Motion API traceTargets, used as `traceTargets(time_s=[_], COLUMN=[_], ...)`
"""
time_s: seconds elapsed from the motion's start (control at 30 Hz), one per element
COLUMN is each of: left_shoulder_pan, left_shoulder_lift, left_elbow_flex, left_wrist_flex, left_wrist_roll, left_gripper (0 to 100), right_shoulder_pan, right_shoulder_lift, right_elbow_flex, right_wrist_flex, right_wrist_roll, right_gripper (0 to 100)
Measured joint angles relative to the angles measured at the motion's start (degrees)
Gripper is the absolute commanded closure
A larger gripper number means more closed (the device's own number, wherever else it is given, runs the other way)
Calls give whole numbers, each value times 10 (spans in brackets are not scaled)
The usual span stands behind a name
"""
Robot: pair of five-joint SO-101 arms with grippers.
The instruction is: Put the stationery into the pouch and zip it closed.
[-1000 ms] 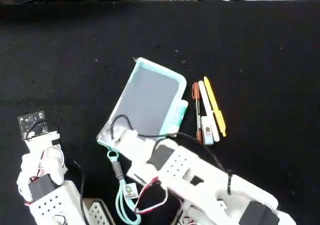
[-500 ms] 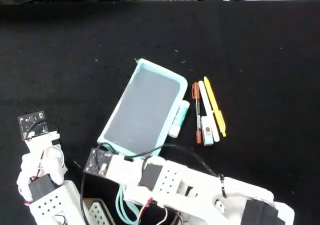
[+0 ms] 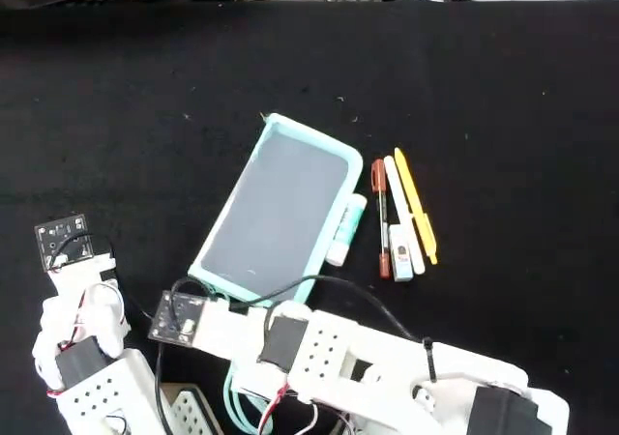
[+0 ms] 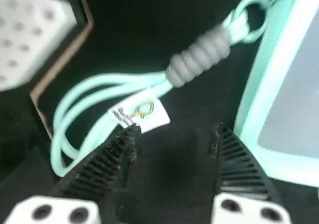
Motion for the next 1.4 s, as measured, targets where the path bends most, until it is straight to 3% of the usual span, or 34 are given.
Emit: traceTargets(time_s=[0.17, 0.47, 0.8, 0.97, 1.17, 1.4], left_shoulder_pan=[3, 3, 3, 3, 3, 3], left_shoulder_lift=[0, 0, 0, 0, 0, 0], left_elbow_flex=[0, 0, 0, 0, 0, 0], left_wrist_flex=[0, 0, 0, 0, 0, 0], left_wrist_roll=[0, 0, 0, 0, 0, 0], left_gripper=[966, 966, 966, 966, 966, 966], right_shoulder_pan=[-4, -4, -5, 41, 47, 4], right_shoulder_lift=[0, 0, 5, 5, 5, 5], right_elbow_flex=[-6, 100, 100, 100, 100, 100], right_wrist_flex=[-37, -259, -228, -211, -209, -195], right_wrist_roll=[-17, -65, -67, -67, -67, -67], right_gripper=[762, 761, 761, 761, 765, 772])
